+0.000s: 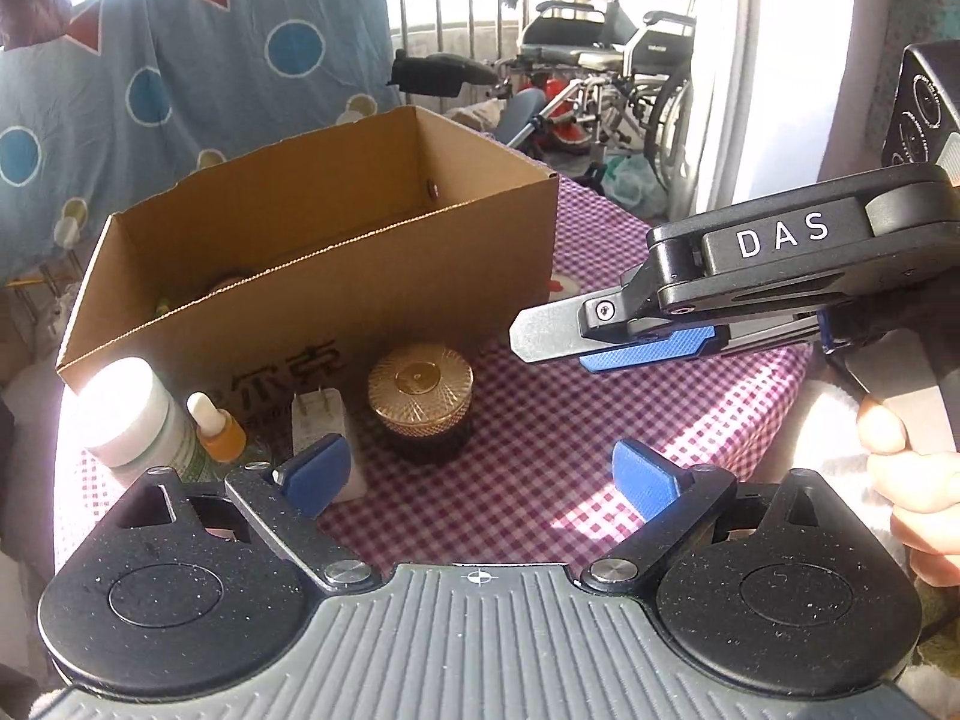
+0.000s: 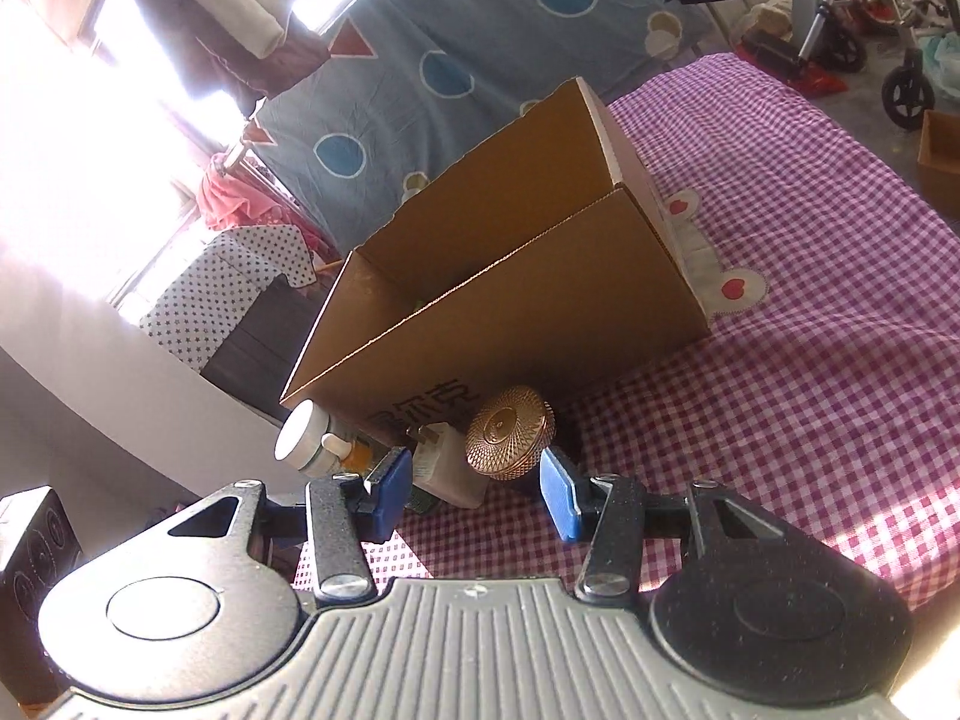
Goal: Organize rigid objects
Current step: 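Move the right tool back to the gold-lidded jar on the table, then close the right tool around the gold-lidded jar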
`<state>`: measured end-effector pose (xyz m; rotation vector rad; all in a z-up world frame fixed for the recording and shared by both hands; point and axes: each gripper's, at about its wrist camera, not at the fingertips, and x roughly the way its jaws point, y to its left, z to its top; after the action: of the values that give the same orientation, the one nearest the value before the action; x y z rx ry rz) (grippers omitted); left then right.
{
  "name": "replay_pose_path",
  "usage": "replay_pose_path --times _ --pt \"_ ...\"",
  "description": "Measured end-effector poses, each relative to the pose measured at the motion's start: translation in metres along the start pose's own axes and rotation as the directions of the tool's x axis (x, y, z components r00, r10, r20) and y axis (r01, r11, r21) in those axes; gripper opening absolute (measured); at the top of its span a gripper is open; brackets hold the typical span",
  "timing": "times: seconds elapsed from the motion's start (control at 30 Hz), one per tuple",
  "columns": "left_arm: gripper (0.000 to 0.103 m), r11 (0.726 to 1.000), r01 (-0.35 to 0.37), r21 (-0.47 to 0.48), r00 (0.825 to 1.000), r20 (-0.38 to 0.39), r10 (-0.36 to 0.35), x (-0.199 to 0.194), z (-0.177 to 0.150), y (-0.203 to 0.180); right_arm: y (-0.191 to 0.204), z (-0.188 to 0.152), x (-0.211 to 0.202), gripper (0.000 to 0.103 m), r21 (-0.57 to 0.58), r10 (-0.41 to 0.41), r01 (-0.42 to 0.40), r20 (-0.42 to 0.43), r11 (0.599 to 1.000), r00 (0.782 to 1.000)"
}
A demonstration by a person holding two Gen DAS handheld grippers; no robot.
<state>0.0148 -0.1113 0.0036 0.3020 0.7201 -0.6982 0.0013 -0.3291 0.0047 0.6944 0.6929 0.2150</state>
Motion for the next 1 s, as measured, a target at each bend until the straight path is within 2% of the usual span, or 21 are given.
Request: replay_pose_path --times 0.13,0.4,0.73,0.87,1.0 --pt "0.079 1.0 -0.009 -0.03 1.0 -0.006 0.008 0.011 -0.001 0.006 -0.007 0.006 0.009 0.05 0.013 -0.004 0.004 -0.001 1.0 1.0" --pt "0.068 0.997 -0.009 -0.071 1.0 -0.027 0.007 0.032 0.005 0.015 -0.021 0.024 0.041 0.043 0.035 0.004 -0.002 -0.051 0.999 0.999" --pt "0.066 0.998 -0.021 -0.065 0.994 -0.108 0.014 0.06 0.008 0.02 -0.024 0.037 0.089 0.04 0.028 0.006 -0.003 -0.126 1.0 0.992" --pt "0.066 0.997 0.003 -0.079 0.994 -0.108 -0.012 0.061 0.008 0.021 -0.023 0.036 0.099 0.04 0.018 -0.001 0.004 -0.146 1.0 0.989" --pt "0.067 0.999 -0.006 -0.051 0.994 -0.107 0.0 0.059 0.006 0.015 -0.022 0.035 0.097 0.04 0.01 -0.005 0.006 -0.153 1.0 0.988"
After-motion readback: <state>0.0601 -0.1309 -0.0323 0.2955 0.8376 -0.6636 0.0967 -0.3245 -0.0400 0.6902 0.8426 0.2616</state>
